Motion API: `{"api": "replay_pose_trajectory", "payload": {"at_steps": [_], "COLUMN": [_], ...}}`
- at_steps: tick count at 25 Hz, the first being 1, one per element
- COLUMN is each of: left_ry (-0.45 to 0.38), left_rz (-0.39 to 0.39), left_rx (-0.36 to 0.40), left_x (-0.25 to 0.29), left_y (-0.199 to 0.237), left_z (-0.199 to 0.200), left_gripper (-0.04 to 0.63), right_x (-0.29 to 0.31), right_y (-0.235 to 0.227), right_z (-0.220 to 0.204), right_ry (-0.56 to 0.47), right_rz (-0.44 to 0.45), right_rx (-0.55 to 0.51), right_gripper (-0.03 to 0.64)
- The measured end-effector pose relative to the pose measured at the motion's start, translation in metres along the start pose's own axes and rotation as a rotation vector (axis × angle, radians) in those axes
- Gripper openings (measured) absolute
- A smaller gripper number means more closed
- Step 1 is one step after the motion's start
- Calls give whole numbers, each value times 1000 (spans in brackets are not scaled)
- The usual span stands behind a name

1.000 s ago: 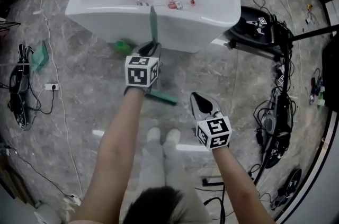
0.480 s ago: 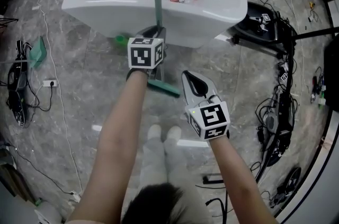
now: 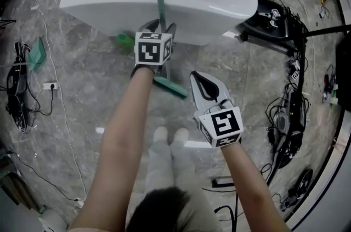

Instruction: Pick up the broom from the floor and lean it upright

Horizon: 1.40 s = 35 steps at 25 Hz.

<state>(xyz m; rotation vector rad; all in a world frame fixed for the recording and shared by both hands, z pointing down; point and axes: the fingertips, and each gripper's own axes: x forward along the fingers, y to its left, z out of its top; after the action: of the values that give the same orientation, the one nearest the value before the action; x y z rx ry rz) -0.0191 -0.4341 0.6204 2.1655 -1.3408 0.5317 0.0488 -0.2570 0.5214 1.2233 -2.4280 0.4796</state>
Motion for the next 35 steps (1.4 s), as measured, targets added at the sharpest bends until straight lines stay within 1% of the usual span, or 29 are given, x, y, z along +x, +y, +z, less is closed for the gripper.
{"api": "replay_pose_trajectory", "payload": {"at_steps": [2,8,14,16,19,22,25,26,27,30,32,35], "left_ry": [2,13,-24,-56,-112,-172,-232,-250,-270,-339,-374,-401], "left_rz": [-2,-11,-27,-45,-70,-76,-75,-83,-94,-139,-160,-184], "left_rx": [10,13,-13,-21,-5,10,3,1,-1,16,48,115], "left_x": [-2,-21,-72,-93,-125,-162,-202,-214,-226,-258,-278,-303], "left_y": [-2,-3,-15,-28,-51,-68,-79,-84,-91,-114,-130,-155], "left_z": [0,3,22,33,54,74,91,96,102,125,137,148], "left_gripper": [237,266,258,237,191,124,27,12,1,0,0,0], "right_x": [0,-4,-18,-28,-42,-59,-80,-87,-94,-113,-127,-148], "right_y": [0,9,26,34,44,53,67,70,74,80,80,78], "right_z": [4,26,61,76,99,122,144,152,159,186,202,217], "right_ry": [-5,-40,-75,-96,-122,-140,-163,-169,-176,-216,-256,-294], "right_rz": [-3,4,-7,2,21,37,72,82,92,121,97,51], "right_rx": [4,-26,-36,-43,-73,-96,-86,-83,-79,-59,-73,-106], "right_gripper": [2,2,2,2,2,2,2,2,2,2,2,2]}}
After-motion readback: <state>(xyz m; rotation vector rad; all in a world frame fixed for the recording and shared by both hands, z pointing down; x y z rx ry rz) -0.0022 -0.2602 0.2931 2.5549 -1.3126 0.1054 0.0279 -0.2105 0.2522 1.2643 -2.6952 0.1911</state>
